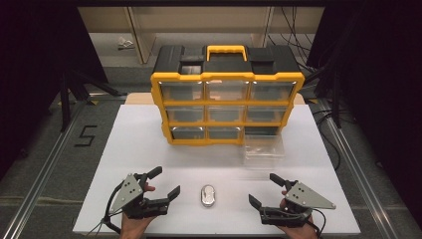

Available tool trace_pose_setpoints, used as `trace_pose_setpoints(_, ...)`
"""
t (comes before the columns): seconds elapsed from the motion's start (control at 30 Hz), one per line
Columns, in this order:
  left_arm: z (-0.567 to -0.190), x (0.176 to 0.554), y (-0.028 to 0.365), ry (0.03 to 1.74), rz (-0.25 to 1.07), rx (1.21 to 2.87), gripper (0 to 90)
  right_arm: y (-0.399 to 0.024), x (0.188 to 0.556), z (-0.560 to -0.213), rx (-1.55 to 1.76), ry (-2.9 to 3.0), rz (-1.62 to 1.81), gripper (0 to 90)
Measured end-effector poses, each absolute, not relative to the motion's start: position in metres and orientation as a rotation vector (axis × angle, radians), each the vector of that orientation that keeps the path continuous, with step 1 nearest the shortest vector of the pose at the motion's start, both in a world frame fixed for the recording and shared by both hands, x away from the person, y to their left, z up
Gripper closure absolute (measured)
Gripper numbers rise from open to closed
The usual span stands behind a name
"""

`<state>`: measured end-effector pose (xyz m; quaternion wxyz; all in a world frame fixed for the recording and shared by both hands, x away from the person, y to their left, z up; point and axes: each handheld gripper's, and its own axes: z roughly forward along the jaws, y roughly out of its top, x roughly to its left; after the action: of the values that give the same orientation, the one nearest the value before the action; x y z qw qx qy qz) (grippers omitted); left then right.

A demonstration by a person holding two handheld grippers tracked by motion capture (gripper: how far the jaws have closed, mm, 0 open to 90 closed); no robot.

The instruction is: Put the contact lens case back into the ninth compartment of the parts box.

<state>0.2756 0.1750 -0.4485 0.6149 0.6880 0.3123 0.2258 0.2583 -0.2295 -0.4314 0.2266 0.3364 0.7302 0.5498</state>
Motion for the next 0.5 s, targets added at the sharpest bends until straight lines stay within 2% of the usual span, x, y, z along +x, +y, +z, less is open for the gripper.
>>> trace_pose_setpoints(0.5, -0.449, 0.276, 0.175, 0.720, 0.524, 1.591, 15.9, -0.211, 0.269, -0.417, 0.923, 2.172, 1.420, 11.0)
